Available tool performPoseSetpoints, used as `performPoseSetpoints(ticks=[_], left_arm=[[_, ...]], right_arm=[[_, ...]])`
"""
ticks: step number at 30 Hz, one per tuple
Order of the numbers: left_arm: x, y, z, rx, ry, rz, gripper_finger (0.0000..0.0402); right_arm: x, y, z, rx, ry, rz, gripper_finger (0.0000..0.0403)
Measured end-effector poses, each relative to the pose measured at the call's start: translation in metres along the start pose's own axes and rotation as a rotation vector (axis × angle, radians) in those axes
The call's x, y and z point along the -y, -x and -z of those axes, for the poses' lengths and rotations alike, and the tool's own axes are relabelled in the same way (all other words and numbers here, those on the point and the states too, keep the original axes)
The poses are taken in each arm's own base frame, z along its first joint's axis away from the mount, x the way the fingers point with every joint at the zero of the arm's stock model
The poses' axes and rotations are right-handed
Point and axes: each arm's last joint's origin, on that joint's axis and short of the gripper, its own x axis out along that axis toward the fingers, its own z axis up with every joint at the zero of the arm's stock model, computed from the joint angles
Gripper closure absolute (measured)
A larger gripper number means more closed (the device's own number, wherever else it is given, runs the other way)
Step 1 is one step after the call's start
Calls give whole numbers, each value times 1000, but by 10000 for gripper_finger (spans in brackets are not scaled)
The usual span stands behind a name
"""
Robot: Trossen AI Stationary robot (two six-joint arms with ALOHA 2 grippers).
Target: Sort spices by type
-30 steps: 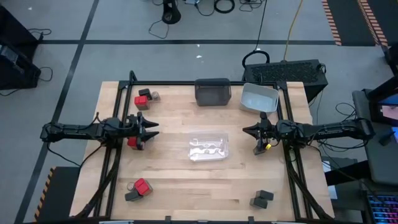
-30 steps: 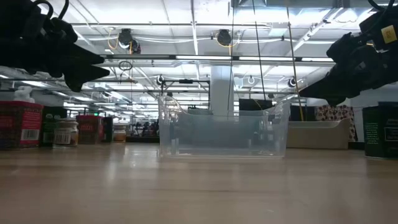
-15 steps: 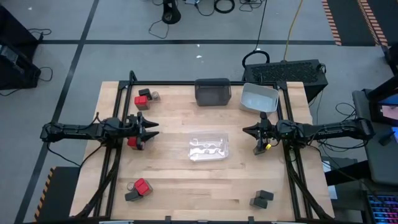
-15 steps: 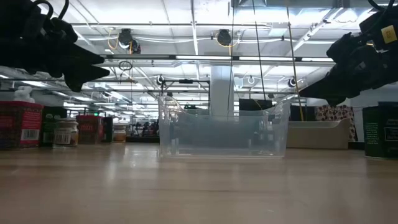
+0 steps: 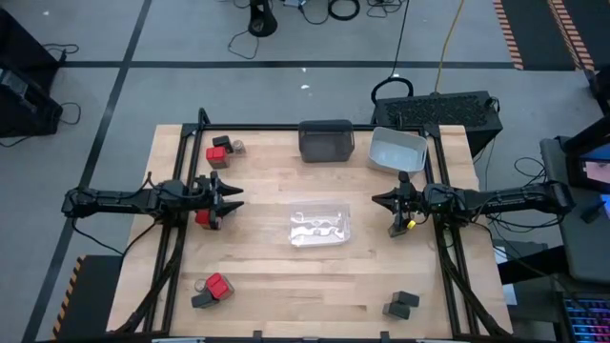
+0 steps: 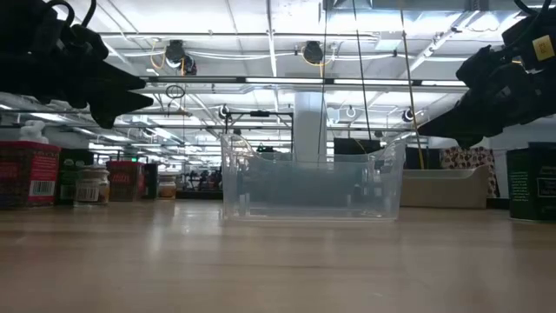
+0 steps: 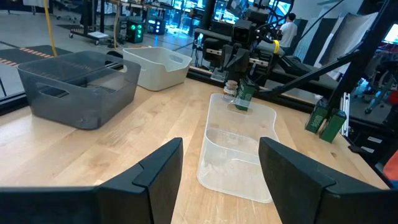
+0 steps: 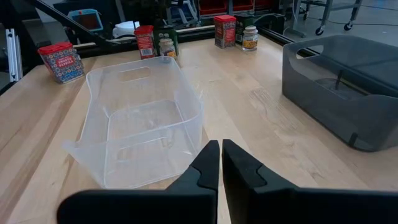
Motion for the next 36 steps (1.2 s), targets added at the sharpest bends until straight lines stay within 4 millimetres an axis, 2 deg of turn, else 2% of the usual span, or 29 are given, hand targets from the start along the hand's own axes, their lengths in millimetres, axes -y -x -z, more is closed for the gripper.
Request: performPoseSetpoints(ticks=[23,28,33,36], left_arm=[[0,0,0,-1,-2,0,185],[0,0,0,0,-197,0,185],[2,0,-8,80,-225,11,185],[4,2,-17,176,-140,31,185]], right_arm=[[0,0,0,0,0,0,403],[0,0,0,5,-8,-1,403],[-1,0,-8,84,-83,-18,403],[-3,2,-17,176,-110,-38,403]])
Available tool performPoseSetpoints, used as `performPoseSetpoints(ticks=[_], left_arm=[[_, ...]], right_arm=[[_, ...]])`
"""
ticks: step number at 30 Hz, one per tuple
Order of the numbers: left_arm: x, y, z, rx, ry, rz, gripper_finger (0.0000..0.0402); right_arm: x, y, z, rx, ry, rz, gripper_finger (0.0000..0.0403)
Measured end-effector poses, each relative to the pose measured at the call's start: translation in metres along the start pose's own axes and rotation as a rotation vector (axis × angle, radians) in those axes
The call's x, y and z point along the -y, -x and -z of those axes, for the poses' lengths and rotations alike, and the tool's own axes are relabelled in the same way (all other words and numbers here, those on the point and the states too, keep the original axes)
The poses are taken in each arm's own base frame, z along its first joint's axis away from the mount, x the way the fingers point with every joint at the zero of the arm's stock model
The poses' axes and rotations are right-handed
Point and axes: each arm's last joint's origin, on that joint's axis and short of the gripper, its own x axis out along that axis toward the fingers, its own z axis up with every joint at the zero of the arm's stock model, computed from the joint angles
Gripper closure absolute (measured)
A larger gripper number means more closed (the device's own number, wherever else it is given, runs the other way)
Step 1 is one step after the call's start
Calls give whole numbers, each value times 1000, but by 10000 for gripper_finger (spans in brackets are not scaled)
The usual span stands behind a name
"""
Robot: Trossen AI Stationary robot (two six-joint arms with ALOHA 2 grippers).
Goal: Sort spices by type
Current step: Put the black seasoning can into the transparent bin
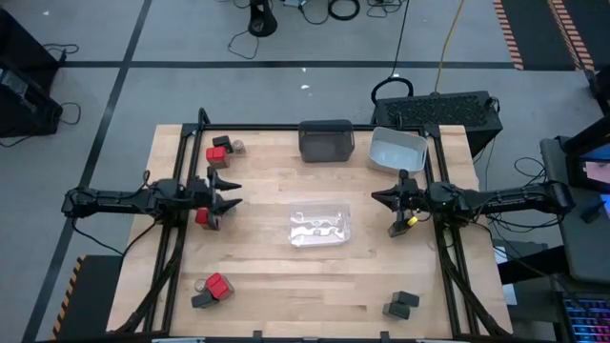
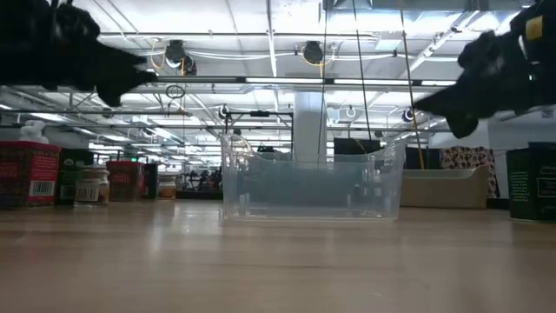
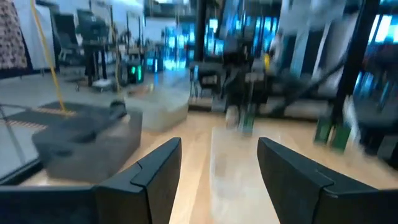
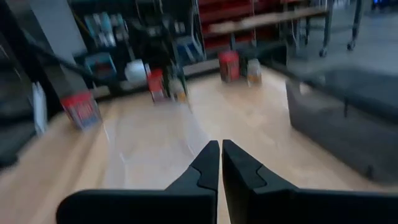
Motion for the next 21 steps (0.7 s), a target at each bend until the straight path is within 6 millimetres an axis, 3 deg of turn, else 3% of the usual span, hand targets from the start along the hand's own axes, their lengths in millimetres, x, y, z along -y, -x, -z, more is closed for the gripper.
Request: performPoseSetpoints(ticks=[5,9,21], left_arm=[[2,2,-20,204,229,41,185],[2,3,-26,262,269,58,185],[-2,3,-22,246,269,-88,185]], right_arm=[[-7,0,-22,127,-3,-84,403],[-15,-4,-49,136,28,-88,403],[-42,-43,-121,-249,183,-19,352]])
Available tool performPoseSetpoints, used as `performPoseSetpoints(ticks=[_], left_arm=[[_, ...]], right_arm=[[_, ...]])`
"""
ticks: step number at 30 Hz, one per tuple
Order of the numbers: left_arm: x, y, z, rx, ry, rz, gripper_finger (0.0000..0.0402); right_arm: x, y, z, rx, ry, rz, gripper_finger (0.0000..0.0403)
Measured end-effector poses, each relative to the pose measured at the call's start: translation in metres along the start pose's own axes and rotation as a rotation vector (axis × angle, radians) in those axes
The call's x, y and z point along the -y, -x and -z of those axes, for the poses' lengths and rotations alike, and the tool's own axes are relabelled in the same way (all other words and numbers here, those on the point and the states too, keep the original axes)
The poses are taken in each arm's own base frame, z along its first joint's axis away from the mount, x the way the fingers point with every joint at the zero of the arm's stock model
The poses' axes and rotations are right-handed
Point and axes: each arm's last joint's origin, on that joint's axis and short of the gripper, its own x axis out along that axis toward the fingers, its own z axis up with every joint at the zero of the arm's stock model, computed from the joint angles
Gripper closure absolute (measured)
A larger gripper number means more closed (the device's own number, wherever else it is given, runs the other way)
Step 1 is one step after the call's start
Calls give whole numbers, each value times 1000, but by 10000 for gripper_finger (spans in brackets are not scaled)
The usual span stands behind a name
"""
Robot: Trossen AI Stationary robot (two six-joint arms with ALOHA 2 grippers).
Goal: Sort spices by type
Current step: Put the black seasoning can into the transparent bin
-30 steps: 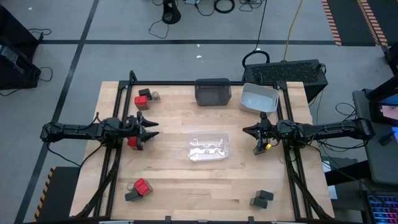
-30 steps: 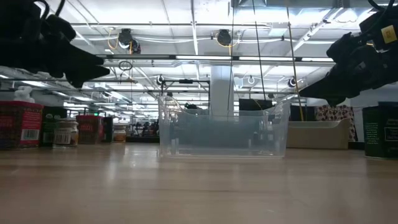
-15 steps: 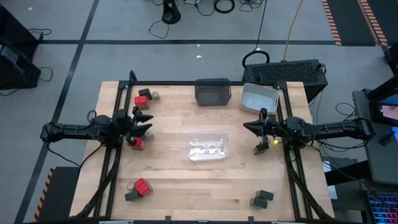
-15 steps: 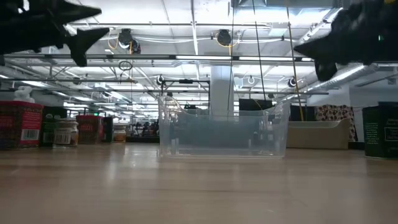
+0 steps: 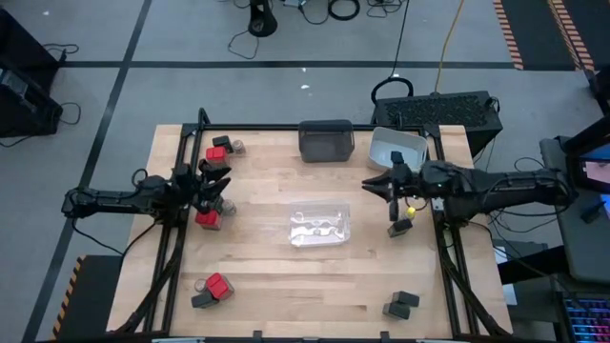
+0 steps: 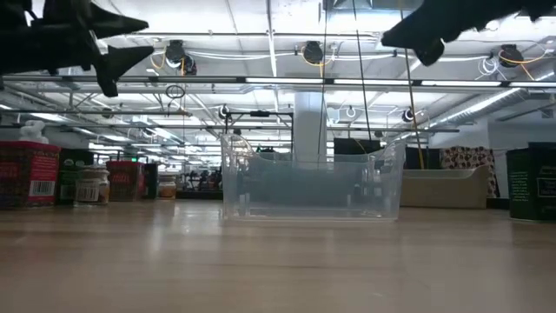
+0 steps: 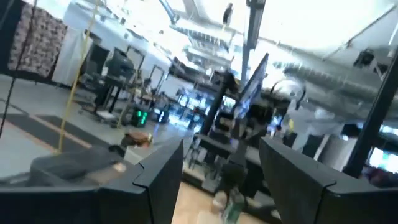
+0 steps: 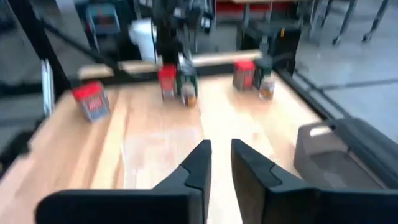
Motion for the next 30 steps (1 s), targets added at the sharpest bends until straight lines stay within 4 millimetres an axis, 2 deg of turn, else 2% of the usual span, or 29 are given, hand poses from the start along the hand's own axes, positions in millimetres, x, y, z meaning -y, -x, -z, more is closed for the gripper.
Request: performPoseSetpoints(ticks=[6,11,15,17,20,26,30], left_arm=[[5,-2,2,-155,-9,124,185],[23,-15,-33,-323,-133,119,185],[38,-36,-44,-450,-250,109,185],[44,-48,-40,-503,-309,113,185],[50,-63,-23,-580,-398,86,185],[56,-77,4,-665,-454,105,185],[58,-82,13,-683,-488,121,185]], right_arm=[[-12,-9,-27,-218,51,-19,306],[-28,-11,-51,-399,94,-46,269],[-39,-13,-62,-556,116,-54,250],[-43,-15,-64,-626,103,-46,246],[-51,-18,-62,-730,87,-33,245],[-67,-23,-38,-1027,85,-109,245],[-74,-25,-25,-1174,131,-105,245]])
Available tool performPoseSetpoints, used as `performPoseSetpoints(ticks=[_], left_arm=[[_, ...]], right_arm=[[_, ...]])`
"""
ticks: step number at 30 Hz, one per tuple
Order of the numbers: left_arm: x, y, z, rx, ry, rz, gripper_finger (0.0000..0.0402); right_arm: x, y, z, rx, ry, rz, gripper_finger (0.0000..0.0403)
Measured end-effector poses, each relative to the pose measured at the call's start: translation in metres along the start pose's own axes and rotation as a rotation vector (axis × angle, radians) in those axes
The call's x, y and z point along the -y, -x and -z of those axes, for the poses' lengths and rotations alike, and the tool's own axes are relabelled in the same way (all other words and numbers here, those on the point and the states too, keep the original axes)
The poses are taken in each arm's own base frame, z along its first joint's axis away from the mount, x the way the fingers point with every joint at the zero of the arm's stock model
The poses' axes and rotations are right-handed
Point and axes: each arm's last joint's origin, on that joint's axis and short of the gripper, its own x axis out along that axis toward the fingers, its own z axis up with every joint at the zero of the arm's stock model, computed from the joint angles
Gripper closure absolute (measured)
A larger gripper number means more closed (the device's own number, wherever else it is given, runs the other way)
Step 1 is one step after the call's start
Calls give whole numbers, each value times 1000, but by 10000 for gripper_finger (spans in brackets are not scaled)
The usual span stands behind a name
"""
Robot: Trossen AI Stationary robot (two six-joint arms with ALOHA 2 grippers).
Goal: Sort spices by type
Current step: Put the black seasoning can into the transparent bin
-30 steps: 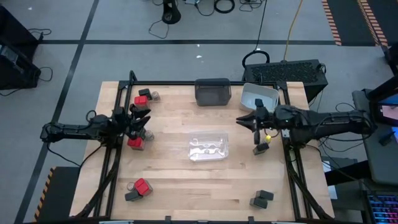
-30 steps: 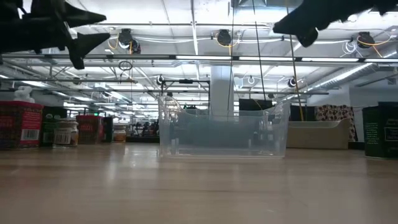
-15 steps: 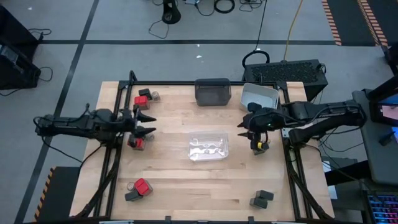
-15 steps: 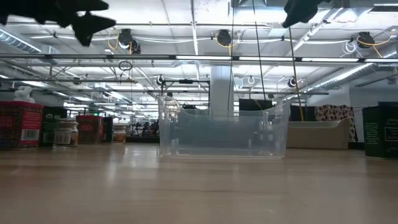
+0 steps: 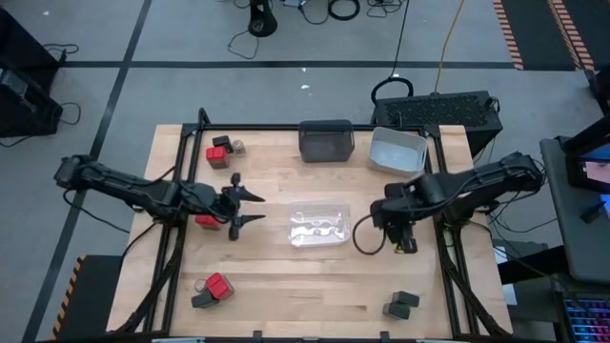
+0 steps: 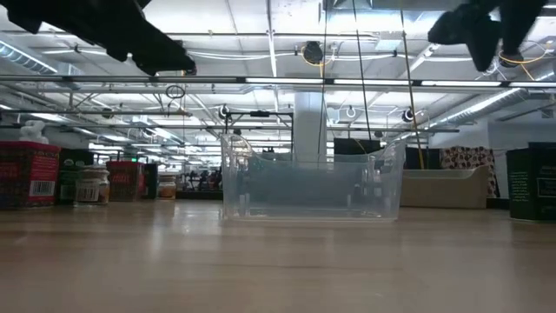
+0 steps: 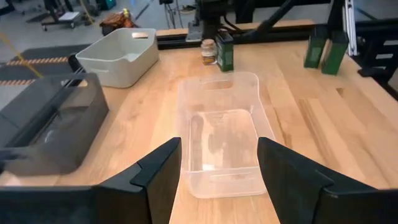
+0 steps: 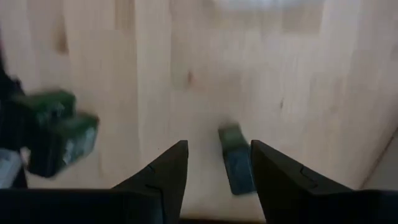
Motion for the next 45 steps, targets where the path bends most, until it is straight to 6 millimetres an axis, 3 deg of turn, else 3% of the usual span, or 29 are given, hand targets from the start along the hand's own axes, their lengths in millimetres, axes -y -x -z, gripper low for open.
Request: performPoseSetpoints(ticks=[11,28,45], left_arm=[[2,-6,-1,19,-35,29,185],[2,-6,-1,18,-36,31,185],[2,-6,-1,19,-37,31,185]], right_arm=[[-9,-26,-6,-162,75,42,245],[6,-81,30,-294,119,111,245],[8,-82,30,-289,134,120,245]])
